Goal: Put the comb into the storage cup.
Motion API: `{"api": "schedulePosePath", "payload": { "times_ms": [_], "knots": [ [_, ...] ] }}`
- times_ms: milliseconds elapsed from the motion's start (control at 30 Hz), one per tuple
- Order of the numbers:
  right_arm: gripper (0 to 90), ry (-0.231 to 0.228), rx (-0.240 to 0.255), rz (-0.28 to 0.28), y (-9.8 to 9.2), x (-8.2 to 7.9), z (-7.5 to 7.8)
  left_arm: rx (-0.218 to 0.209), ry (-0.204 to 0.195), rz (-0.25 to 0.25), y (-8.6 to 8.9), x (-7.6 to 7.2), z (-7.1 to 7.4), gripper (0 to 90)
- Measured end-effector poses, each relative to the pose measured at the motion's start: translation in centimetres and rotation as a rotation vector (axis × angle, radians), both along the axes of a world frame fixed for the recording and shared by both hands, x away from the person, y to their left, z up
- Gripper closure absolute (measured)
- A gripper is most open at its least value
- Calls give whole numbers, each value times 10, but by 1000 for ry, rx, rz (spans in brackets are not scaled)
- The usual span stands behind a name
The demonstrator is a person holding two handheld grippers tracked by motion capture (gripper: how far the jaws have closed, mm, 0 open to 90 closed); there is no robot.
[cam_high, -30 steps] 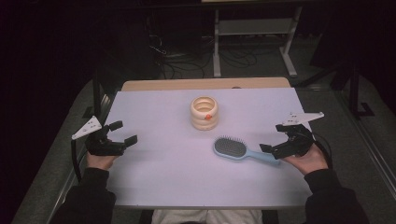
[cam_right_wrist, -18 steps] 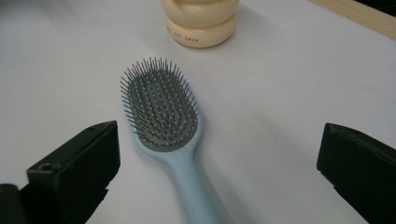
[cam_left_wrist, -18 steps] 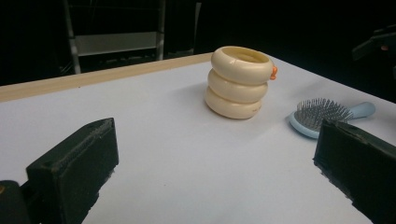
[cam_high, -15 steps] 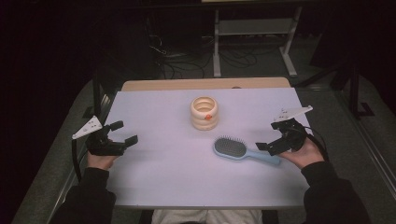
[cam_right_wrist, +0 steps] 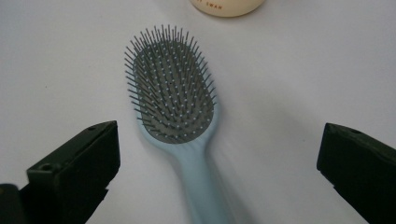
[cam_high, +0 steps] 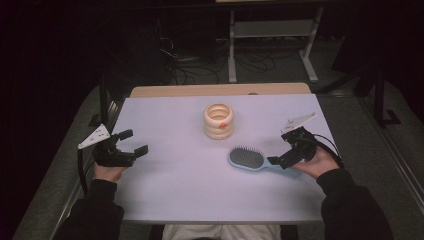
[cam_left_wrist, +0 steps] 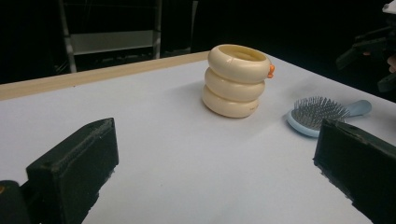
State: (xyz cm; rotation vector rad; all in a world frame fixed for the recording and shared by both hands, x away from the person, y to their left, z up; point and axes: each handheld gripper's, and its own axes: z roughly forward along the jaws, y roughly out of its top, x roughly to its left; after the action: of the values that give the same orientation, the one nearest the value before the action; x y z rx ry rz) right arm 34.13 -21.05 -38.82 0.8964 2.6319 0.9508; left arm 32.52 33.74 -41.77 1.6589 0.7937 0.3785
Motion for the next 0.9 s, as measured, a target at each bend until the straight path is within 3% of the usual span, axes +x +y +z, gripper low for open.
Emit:
{"api": "schedulePosePath", "payload": {
  "times_ms": [100,167,500,733,900],
  "knots": [
    [0,15,-24,18,5,2,-4,0,1,-1,0,0,0,0],
    [0,21,-68,34,7,4,-8,-1,0,-2,0,0,0,0],
    [0,79,-105,66,12,13,-21,0,5,-1,-1,0,0,0],
    [74,119,-170,118,20,14,-31,3,3,8,-1,0,0,0],
    [134,143,-183,136,23,15,-34,4,3,7,-1,0,0,0]
  ]
}}
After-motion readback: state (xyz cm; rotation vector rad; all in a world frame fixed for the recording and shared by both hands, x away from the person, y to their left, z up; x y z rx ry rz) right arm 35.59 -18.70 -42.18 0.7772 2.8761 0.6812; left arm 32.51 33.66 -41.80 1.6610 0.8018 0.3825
